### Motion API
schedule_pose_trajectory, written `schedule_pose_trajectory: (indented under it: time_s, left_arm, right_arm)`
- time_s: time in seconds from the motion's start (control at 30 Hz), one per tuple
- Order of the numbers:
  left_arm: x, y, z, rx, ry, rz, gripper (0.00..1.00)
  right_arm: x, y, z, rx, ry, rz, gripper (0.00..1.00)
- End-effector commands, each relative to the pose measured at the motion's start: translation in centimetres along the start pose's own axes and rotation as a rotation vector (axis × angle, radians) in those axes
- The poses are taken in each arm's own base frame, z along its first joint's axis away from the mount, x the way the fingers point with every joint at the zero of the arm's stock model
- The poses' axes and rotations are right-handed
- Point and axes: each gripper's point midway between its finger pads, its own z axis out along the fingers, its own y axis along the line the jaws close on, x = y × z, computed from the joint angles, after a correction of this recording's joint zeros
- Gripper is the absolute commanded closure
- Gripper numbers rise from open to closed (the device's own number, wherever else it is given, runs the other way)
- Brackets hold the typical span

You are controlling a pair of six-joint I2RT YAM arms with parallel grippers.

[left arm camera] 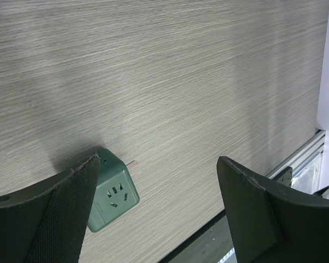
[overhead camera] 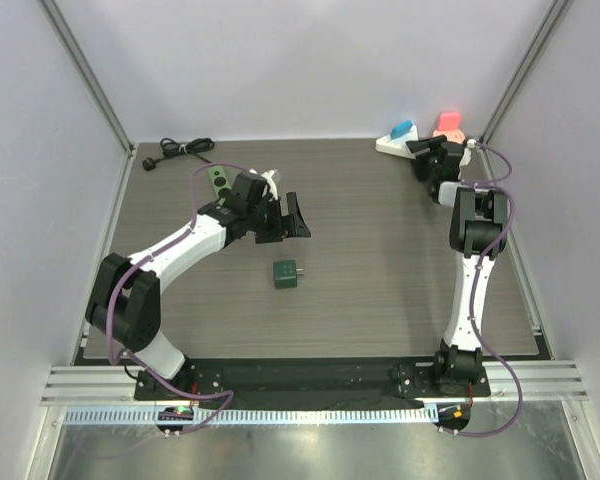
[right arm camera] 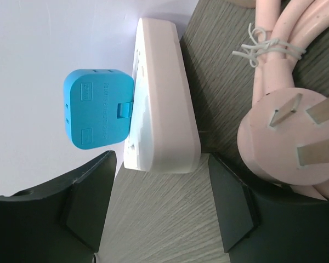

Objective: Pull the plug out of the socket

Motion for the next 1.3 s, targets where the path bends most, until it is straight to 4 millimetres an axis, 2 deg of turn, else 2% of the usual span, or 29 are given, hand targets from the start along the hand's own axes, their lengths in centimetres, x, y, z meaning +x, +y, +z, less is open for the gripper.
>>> schedule_pose_trajectory:
  time_s: [0.0,0.1,0.3,0.4,0.47,0.63,0.93,1.03,1.07,1.13,1.17,1.27]
  left_arm:
    - [-2.0,-2.1,-0.9,0.065,-0.059,0.028,0.14]
    - [-2.0,-2.2,-1.3,0.062,-0.063,0.036,0.15]
    - [-2.0,-1.8,-1.9,0.035,-0.069,0.054,0.15]
    - [-2.1,-1.9,-1.9,0.040,-0.067,0.054,0.16]
    - [-2.1,-2.0,-1.8,0.041,-0.064,0.053,0.16]
    - [-2.2,-2.1,-1.7,0.043,-0.061,0.051,0.17]
    - [-2.0,-2.0,-1.8,0.041,-0.058,0.048,0.18]
    - [-1.9,-2.0,-2.0,0.039,-0.057,0.048,0.18]
    - [-2.0,-2.1,-2.0,0.041,-0.059,0.049,0.18]
    - [-2.1,-2.1,-2.0,0.039,-0.055,0.049,0.18]
    - [-2.4,-2.4,-2.1,0.043,-0.059,0.055,0.18]
    - [-3.1,-2.9,-2.1,0.042,-0.055,0.065,0.18]
  right_arm:
    - [0.1,1.4,1.0,-0.056,0.005,-0.020,0.27]
    - [0.3,0.9,1.2,-0.049,0.008,-0.017,0.34]
    - [0.5,0.7,1.2,-0.049,0.012,-0.005,0.39]
    - [0.3,0.5,1.1,-0.047,0.011,0.003,0.50]
    - [0.3,0.6,0.9,-0.057,0.018,0.015,0.52]
    - [0.2,1.7,0.4,-0.079,0.024,0.018,0.41]
    - [-0.3,1.4,0.6,-0.085,0.002,-0.020,0.53]
    - [-0.3,1.1,0.6,-0.079,-0.004,-0.021,0.66]
    - [-0.2,1.0,0.7,-0.083,-0.004,-0.024,0.73]
    - [0.0,1.0,0.8,-0.088,0.009,-0.023,0.78]
    - [0.2,1.1,0.8,-0.094,0.014,-0.020,0.86]
    - [0.4,1.1,0.5,-0.096,0.029,-0.024,0.99]
